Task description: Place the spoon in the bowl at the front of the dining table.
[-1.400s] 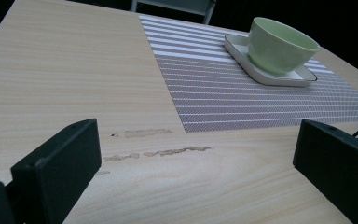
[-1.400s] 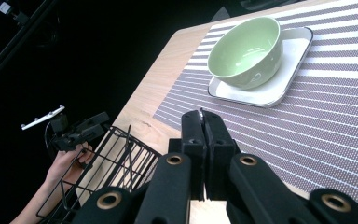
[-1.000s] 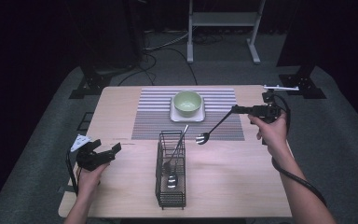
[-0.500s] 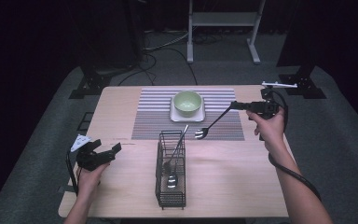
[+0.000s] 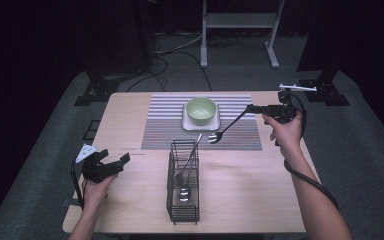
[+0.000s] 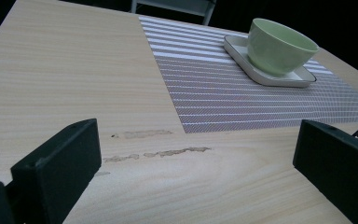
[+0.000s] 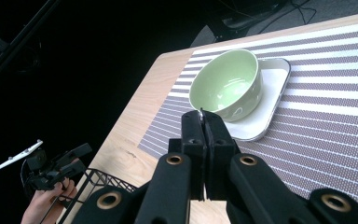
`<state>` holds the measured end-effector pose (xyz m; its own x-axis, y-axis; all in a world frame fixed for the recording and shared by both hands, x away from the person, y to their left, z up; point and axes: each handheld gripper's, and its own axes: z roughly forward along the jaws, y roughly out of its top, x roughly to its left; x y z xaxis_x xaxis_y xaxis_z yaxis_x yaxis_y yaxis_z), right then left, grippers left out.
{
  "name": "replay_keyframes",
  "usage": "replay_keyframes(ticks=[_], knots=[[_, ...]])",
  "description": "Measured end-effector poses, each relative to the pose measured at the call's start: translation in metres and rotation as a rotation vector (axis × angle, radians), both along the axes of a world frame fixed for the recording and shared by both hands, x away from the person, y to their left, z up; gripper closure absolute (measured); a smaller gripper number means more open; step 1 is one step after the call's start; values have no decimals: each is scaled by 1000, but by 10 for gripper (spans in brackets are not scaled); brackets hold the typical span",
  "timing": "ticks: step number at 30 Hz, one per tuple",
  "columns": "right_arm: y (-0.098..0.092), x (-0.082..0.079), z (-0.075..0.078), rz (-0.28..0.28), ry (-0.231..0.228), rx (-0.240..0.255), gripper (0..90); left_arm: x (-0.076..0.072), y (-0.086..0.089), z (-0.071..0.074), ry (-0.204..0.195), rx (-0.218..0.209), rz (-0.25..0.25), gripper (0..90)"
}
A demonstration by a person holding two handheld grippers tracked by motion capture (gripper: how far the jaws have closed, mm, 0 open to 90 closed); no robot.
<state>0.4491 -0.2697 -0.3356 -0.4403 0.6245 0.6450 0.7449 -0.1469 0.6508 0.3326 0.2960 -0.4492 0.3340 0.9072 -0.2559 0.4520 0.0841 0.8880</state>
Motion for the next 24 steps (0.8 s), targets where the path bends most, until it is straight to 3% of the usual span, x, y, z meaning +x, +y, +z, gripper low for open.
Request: replay_keyframes(ticks=[24], knots=[[12, 19, 13, -36, -14, -5, 885, 0, 0, 0, -2, -1, -1, 0]])
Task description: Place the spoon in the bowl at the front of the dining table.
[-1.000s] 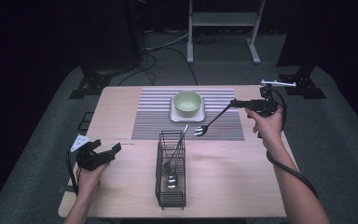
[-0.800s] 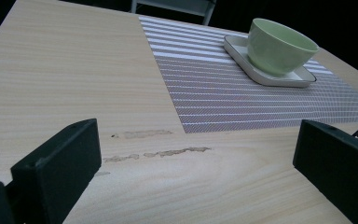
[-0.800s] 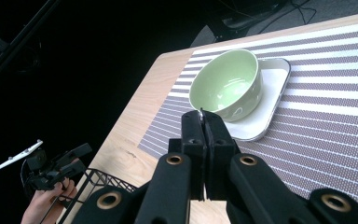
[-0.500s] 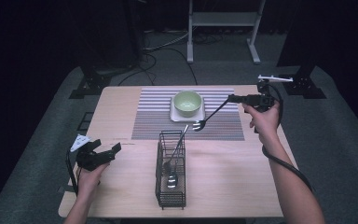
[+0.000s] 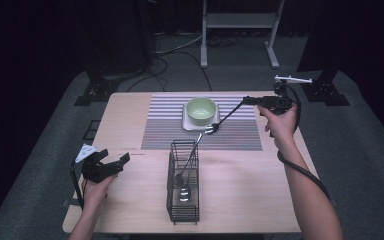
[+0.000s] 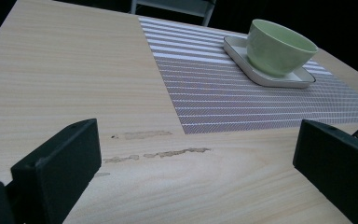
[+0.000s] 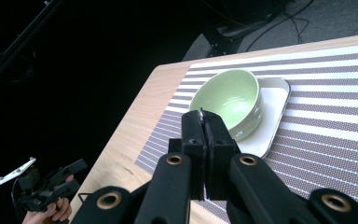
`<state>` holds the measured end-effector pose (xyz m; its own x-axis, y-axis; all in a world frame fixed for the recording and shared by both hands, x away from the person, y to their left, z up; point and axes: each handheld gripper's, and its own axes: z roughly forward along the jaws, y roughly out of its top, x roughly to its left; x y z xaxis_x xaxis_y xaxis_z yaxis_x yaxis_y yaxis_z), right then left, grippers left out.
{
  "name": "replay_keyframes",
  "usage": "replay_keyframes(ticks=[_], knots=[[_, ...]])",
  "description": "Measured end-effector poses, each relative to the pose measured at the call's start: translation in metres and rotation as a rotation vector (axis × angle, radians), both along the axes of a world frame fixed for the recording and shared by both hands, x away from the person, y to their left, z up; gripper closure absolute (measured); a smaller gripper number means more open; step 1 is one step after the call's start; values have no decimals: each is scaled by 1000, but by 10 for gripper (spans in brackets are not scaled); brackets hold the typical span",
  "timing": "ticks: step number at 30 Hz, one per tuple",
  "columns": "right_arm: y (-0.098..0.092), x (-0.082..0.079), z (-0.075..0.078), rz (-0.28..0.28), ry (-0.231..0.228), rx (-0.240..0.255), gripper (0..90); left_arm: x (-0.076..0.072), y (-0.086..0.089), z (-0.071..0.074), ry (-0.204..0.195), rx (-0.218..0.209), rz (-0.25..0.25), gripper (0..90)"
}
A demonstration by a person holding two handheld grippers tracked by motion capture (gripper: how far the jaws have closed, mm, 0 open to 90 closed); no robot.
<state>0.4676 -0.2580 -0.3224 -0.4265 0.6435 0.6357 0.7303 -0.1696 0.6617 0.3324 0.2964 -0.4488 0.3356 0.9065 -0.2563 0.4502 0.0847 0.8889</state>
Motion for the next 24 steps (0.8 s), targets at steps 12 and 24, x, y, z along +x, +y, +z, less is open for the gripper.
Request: replay_keyframes(ticks=[12, 24], knots=[[4, 8, 4, -15, -3, 5, 885, 0, -1, 0, 1, -2, -1, 0], [4, 15, 8, -42, -5, 9, 885, 0, -1, 0, 1, -3, -1, 0]])
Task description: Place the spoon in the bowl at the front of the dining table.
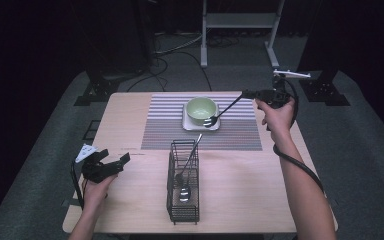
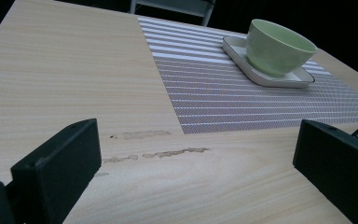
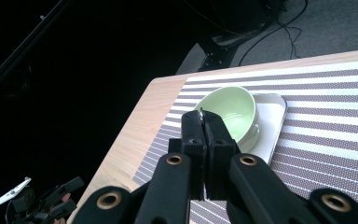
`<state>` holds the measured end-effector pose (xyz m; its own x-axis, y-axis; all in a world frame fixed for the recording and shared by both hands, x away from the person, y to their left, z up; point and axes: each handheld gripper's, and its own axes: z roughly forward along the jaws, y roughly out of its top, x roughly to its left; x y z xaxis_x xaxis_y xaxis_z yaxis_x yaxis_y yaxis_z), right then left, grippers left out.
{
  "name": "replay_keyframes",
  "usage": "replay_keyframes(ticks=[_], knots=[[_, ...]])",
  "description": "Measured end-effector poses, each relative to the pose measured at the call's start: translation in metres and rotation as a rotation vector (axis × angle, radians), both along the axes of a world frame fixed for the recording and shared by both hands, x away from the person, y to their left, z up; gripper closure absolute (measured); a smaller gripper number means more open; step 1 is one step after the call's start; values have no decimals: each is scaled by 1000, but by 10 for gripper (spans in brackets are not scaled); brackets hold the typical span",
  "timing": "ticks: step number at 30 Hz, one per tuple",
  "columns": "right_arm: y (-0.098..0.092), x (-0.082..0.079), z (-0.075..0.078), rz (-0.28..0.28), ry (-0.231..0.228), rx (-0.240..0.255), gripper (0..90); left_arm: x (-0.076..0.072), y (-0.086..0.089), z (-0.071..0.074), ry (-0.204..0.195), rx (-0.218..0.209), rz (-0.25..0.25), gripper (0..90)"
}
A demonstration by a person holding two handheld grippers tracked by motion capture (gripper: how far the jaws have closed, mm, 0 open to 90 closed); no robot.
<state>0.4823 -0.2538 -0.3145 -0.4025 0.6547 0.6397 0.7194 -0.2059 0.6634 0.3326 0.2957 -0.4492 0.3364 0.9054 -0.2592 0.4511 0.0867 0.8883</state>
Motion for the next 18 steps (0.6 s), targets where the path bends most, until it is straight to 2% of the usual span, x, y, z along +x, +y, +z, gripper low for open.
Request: replay_keyframes(ticks=[9, 18], knots=[[-3, 11, 1, -49, 12, -7, 884, 0, 0, 0, 0, -2, -1, 0], [2, 20, 3, -66, 14, -20, 884, 0, 0, 0, -1, -4, -2, 0]])
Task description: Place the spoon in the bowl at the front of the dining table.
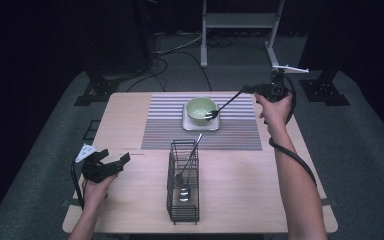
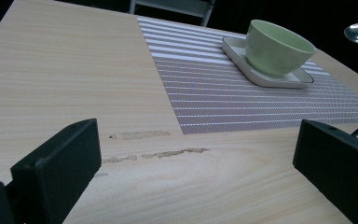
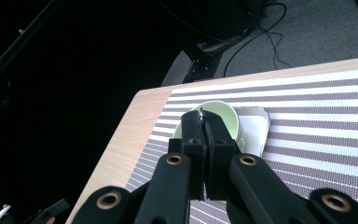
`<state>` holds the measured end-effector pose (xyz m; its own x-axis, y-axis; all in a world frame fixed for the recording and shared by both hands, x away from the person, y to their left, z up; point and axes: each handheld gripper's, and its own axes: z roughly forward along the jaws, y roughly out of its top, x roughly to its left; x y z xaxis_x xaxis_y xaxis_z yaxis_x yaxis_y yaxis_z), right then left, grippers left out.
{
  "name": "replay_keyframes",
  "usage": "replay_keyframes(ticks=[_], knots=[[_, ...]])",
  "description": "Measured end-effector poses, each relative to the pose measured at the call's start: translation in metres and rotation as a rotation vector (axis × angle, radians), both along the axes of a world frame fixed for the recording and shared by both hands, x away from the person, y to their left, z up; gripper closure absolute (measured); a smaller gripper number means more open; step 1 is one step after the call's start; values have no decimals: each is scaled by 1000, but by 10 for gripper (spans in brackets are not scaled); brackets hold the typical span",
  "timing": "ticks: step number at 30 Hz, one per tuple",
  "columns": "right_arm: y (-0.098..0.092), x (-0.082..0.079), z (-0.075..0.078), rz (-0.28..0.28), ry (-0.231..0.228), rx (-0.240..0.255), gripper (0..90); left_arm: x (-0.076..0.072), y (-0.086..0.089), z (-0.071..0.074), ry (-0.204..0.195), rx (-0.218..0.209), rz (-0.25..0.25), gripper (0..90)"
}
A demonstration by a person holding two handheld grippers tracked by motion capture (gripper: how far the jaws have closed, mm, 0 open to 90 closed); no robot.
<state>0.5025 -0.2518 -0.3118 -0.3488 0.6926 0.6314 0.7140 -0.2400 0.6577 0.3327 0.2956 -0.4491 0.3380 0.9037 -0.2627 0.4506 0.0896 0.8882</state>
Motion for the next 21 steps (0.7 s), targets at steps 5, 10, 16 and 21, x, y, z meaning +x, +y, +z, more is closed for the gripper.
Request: replay_keyframes(ticks=[5, 10, 16, 21], knots=[[4, 5, 1, -8, 1, -3, 884, 0, 0, 0, -1, -3, -1, 0], [7, 11, 0, -22, 6, -5, 884, 0, 0, 0, 2, -5, -1, 0], [9, 17, -1, -37, 9, 1, 884, 0, 0, 0, -2, -6, -2, 0], [11, 23, -2, -57, 13, -1, 884, 0, 0, 0, -2, -9, -1, 0]])
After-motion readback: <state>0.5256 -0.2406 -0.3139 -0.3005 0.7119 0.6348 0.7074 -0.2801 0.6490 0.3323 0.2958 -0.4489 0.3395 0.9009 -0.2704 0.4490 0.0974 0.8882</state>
